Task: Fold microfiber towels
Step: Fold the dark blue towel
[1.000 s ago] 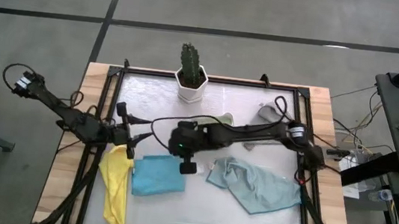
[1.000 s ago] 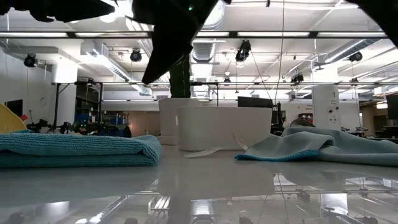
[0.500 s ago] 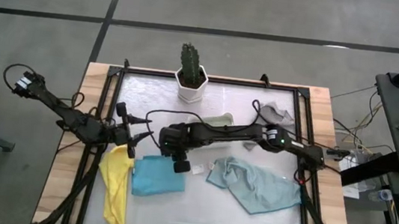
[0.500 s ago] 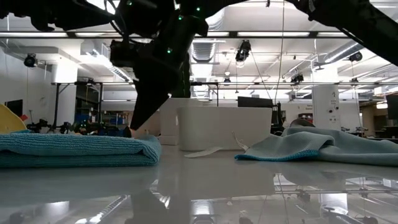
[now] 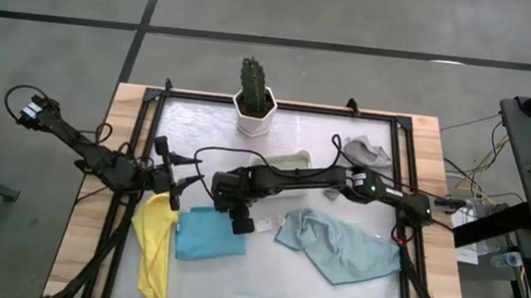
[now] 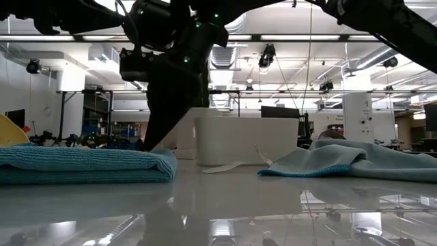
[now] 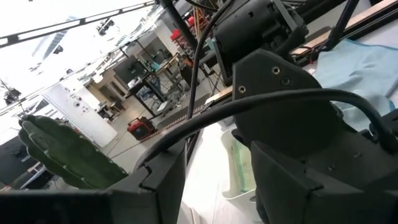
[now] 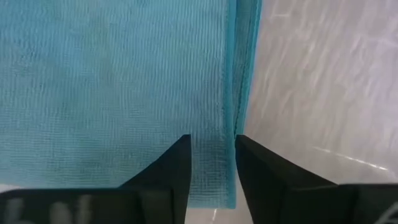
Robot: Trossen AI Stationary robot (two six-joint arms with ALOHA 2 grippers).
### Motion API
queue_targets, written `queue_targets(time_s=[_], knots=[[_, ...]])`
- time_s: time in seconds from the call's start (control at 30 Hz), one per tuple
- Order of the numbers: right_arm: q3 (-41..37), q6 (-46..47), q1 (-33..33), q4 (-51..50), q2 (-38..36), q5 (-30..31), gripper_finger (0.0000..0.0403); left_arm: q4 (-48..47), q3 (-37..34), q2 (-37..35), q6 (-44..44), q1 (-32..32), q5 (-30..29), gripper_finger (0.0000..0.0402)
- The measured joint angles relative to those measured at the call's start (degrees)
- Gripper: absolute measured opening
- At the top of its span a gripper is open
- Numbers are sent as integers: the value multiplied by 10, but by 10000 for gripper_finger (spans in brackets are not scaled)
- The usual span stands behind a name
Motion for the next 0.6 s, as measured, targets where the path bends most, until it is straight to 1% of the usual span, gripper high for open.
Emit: queue_targets(time_s=[0.27,0.33,0.47,0.6], knots=[[-2,-7,-1,-1,19,-4,95,0,0,1,0,0,0,166],[-2,-17,-1,-1,19,-6,79,0,0,0,0,0,0,166],[-2,-27,-1,-6,18,-7,22,0,0,0,1,0,0,166],[9,-47,-1,-35,13,-5,11,1,0,1,1,0,0,166]])
